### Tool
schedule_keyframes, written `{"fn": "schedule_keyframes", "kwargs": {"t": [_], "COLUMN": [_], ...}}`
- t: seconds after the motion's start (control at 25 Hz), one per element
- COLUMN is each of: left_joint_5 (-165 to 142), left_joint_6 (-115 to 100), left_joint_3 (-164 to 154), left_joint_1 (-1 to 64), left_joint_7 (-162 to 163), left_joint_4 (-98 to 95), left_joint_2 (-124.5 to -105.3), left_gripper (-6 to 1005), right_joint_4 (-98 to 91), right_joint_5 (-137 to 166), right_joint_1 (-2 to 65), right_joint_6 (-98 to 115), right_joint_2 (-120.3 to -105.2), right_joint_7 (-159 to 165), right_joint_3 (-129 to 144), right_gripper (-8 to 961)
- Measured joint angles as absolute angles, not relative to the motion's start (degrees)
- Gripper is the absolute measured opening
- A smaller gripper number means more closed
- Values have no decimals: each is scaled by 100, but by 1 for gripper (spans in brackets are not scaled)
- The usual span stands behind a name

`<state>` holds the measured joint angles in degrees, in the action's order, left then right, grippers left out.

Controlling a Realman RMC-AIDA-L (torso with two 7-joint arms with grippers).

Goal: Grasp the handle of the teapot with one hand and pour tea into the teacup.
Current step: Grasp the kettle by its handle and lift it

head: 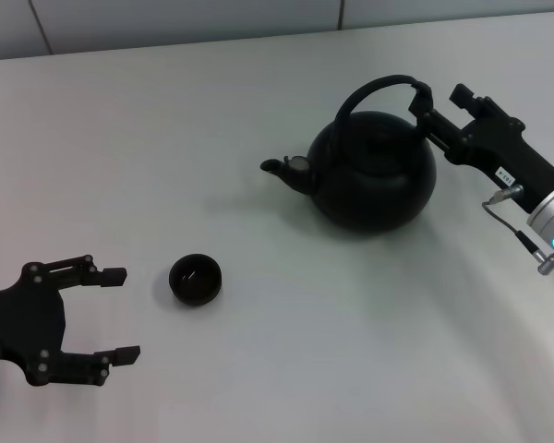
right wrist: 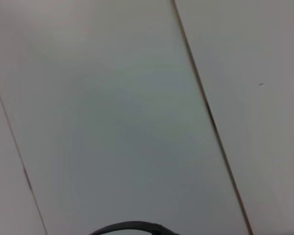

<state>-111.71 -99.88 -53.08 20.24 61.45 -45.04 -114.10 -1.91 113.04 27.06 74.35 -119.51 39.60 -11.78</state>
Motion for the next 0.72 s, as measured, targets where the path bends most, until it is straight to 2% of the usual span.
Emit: {"fn": "schedule_keyframes", "kwargs": {"t": [0.72], "left_joint_5": [-11171], "left_joint_6": [-9894], "left_joint_3": [-5317], "left_joint_1": [2039], "left_joint_7": [6138], "left_joint_4": [-4520], "left_joint_2": [-11412], "left_gripper": [870], "right_joint_4": [-149], "right_joint_5": [11302], "right_joint_1": [2871], "right_joint_6": [7101], "right_joint_2": [-11935], "right_joint_7": [3967], "right_joint_3": [-1153], "right_gripper": [738]}}
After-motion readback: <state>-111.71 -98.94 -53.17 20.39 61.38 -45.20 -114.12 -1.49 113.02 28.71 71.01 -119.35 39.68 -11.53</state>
